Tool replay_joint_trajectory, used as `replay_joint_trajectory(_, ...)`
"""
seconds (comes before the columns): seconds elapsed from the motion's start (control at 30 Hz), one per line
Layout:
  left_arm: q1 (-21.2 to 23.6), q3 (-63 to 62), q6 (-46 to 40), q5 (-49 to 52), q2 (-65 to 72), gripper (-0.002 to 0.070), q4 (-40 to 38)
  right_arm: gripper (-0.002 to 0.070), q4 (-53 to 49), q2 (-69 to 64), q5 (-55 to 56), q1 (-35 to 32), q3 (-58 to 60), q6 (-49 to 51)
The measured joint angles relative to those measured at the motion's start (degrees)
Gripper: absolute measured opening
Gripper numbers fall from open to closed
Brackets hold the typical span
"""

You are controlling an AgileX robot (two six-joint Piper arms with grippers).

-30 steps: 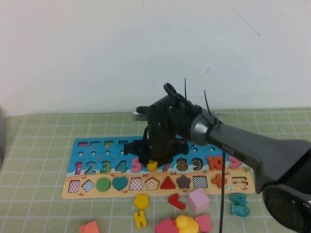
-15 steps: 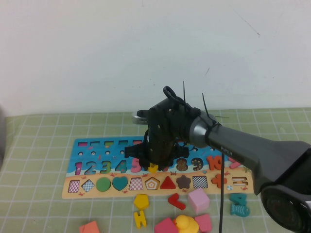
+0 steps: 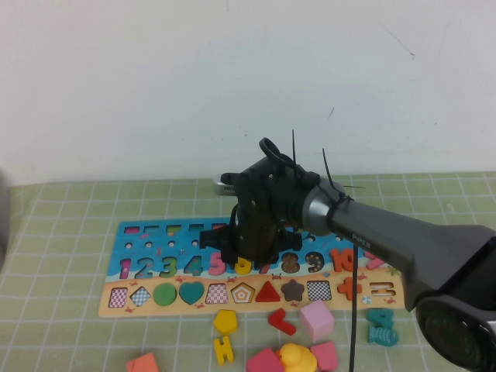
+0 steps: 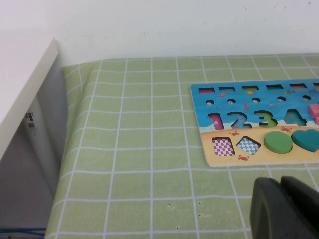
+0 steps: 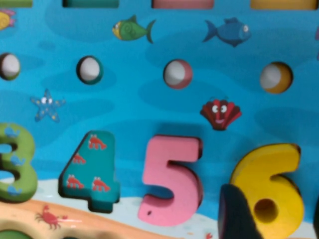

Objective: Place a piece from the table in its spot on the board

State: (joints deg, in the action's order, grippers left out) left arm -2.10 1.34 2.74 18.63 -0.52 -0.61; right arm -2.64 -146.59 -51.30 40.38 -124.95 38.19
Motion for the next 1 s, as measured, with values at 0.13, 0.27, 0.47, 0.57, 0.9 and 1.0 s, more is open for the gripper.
replay_joint_trajectory(0.13, 0.0, 0.0, 0.0, 0.0, 0.0, -0.0001, 0.0, 0.0326, 0.0, 0.0, 0.0, 0.0, 0.0, 0.6)
replay_joint_trajectory(0.27, 0.0, 0.0, 0.0, 0.0, 0.0, -0.0001, 0.0, 0.0326, 0.3, 0.0, 0.1, 0.0, 0.0, 0.6)
replay_joint_trajectory(0.47, 0.0, 0.0, 0.0, 0.0, 0.0, -0.0001, 0.0, 0.0321, 0.6, 0.0, 0.1, 0.0, 0.0, 0.6)
replay_joint_trajectory(0.57, 0.0, 0.0, 0.0, 0.0, 0.0, -0.0001, 0.0, 0.029, 0.7, 0.9, -1.6, 0.0, 0.0, 0.6)
replay_joint_trajectory(0.9, 0.0, 0.0, 0.0, 0.0, 0.0, -0.0001, 0.0, 0.0029, -3.5, 14.7, -10.2, 0.0, 0.0, -9.3)
replay_joint_trajectory(1.0, 0.0, 0.0, 0.0, 0.0, 0.0, -0.0001, 0.0, 0.0006, -5.3, 21.3, -11.1, 0.2, 0.0, -11.4)
